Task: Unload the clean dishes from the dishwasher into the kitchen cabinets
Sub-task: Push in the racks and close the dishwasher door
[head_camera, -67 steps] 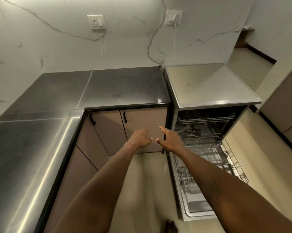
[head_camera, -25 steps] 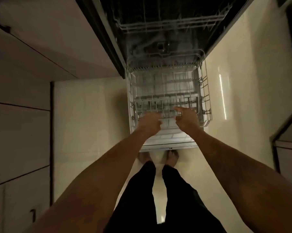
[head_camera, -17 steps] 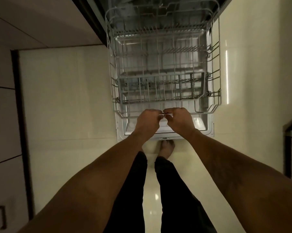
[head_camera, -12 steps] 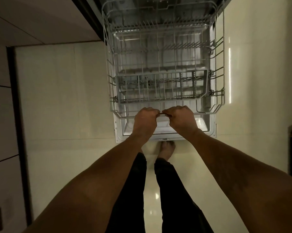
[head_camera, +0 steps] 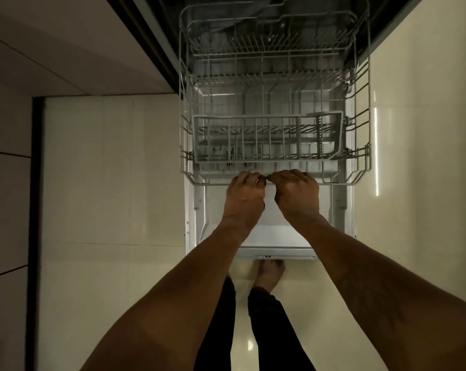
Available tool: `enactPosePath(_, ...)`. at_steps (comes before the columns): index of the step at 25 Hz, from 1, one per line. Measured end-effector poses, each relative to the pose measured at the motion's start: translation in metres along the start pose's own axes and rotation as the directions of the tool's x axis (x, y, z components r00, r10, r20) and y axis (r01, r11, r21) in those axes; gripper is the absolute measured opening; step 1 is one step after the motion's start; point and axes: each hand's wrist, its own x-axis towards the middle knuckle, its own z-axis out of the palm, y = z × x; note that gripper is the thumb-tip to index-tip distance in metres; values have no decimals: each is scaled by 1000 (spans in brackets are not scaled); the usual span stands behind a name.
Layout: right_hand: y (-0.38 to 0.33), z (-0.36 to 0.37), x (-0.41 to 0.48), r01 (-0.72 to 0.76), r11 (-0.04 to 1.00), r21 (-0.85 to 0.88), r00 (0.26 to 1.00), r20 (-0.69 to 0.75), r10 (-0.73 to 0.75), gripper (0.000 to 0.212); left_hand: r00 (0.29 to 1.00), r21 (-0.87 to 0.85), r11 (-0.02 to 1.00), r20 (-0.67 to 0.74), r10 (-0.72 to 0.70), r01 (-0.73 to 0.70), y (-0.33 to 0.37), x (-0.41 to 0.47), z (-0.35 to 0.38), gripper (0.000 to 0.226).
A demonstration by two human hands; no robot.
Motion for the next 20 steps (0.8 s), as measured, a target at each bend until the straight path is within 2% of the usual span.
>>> enactPosePath(3, 8, 0, 21, 67, 996, -50, 997, -37, -69, 36, 994, 87, 996, 106, 11, -20, -1, 8, -3, 58)
enactPosePath(6, 13, 2, 43, 85, 993, -79, 994, -58, -90, 32, 974, 175, 985, 221, -37, -2, 0, 24, -8, 76)
enactPosePath(10, 19, 5, 73, 62, 997, -56, 995, -73, -66, 33, 961, 185, 981, 257, -100, 53, 4, 59, -12, 83)
enactPosePath(13, 33, 5, 90, 130, 988, -83, 991, 22, -129, 43, 964, 161, 984, 238, -118, 80, 2, 83, -13, 85)
enactPosePath(15, 42, 8, 97, 183, 977, -111, 978, 122, -169, 57, 968, 145, 986, 226, -112, 80, -1, 98, -14, 86)
enactPosePath(18, 47, 18, 115, 173, 972, -158, 953, 277, -124, 78, 972, 136, 988, 212, -101, 73, -8, 121, -17, 85)
enactPosePath(20, 45, 25, 128, 150, 973, -175, 951, 295, -94, 82, 966, 144, 987, 238, -100, 67, -15, 137, -20, 88)
